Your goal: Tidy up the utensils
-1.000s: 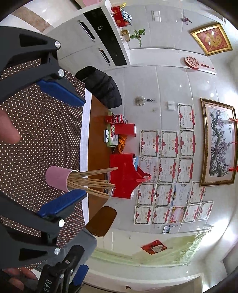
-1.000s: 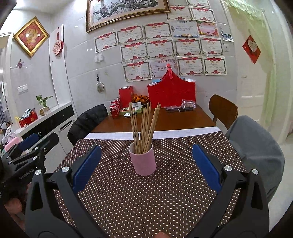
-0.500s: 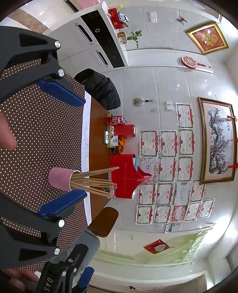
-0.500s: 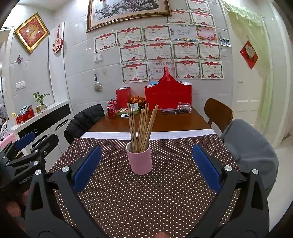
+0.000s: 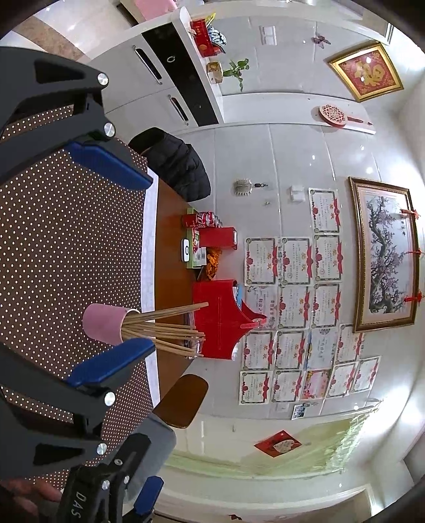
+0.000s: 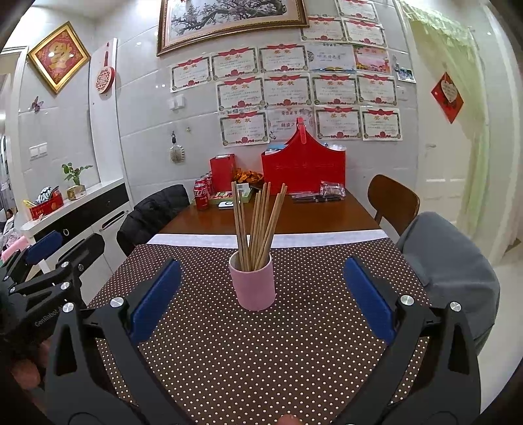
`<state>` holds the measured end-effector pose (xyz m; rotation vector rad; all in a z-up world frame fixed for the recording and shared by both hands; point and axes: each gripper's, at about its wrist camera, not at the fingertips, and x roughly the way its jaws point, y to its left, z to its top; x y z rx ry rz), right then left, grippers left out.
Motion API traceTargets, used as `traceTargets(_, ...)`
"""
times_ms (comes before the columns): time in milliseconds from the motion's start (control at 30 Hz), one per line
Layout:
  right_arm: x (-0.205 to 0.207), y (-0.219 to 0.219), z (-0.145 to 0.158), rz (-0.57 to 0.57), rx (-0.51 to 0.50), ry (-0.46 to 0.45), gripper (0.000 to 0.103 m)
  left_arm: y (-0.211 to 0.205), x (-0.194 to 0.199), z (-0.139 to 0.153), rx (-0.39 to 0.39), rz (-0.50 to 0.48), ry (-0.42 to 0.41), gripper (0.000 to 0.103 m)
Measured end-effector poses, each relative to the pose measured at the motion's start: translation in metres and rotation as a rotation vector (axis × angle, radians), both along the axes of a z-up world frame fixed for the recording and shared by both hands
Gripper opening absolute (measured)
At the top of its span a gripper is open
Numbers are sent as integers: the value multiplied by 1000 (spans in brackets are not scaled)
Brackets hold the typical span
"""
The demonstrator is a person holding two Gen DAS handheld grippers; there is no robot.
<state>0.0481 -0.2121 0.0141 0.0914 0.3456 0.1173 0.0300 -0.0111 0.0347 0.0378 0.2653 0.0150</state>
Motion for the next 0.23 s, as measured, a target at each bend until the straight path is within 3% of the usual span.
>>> traceTargets(233, 3, 3, -1, 6, 0, 1, 98, 2, 1, 2, 7, 16, 6, 91)
